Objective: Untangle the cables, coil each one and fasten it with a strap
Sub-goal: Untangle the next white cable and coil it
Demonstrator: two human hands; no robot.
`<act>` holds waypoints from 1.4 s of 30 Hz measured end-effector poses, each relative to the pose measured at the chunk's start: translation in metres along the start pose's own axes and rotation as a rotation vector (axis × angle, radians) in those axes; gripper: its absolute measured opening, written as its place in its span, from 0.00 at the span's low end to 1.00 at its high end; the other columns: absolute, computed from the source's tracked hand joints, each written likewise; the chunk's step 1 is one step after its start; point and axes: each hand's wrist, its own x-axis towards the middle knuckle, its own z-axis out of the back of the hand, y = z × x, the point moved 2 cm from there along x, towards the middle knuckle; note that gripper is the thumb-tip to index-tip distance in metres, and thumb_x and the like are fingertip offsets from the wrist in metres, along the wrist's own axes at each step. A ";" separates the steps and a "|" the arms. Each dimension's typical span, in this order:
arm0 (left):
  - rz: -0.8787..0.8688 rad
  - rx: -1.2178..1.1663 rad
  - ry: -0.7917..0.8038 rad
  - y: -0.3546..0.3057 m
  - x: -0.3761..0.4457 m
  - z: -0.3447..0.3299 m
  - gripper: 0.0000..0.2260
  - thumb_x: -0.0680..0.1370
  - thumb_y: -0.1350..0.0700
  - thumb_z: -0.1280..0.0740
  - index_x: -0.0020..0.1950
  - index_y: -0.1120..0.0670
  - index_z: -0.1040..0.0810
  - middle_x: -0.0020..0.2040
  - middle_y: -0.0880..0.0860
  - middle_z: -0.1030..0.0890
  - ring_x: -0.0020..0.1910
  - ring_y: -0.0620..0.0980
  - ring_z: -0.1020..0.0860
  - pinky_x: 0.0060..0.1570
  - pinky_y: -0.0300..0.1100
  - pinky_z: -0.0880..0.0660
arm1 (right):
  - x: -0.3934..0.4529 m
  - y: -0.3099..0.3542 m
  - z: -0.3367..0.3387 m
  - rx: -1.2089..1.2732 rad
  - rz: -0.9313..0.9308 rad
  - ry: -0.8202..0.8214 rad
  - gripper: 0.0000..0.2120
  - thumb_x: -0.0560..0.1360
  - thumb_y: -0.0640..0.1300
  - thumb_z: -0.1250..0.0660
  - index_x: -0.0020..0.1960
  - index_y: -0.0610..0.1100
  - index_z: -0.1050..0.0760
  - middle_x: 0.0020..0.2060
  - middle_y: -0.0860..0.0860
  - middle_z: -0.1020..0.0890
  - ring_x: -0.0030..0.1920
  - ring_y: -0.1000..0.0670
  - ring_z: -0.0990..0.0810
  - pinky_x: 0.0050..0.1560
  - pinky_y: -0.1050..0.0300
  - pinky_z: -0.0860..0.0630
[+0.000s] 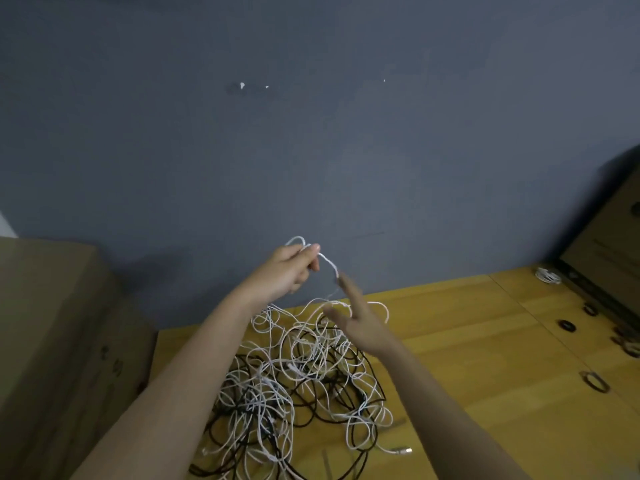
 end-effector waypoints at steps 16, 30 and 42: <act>0.200 -0.730 0.352 0.020 -0.055 0.005 0.20 0.79 0.45 0.44 0.29 0.51 0.36 0.21 0.45 0.40 0.19 0.41 0.49 0.19 0.33 0.52 | -0.021 0.012 -0.058 0.086 0.005 -0.150 0.09 0.82 0.49 0.45 0.49 0.58 0.27 0.32 0.53 0.24 0.28 0.57 0.31 0.34 0.56 0.32; 0.060 0.815 0.288 0.114 -0.048 -0.014 0.14 0.84 0.47 0.51 0.60 0.56 0.37 0.43 0.53 0.21 0.41 0.52 0.23 0.40 0.47 0.29 | -0.084 -0.036 -0.110 -0.657 0.379 -0.113 0.08 0.74 0.41 0.39 0.52 0.43 0.26 0.34 0.47 0.20 0.34 0.45 0.23 0.32 0.59 0.34; 0.185 0.290 0.450 0.119 -0.064 -0.023 0.13 0.79 0.45 0.37 0.44 0.54 0.24 0.25 0.43 0.33 0.23 0.41 0.36 0.27 0.37 0.39 | -0.100 -0.081 -0.102 -0.244 0.002 -0.149 0.16 0.73 0.50 0.29 0.59 0.46 0.22 0.51 0.50 0.19 0.53 0.51 0.24 0.53 0.53 0.28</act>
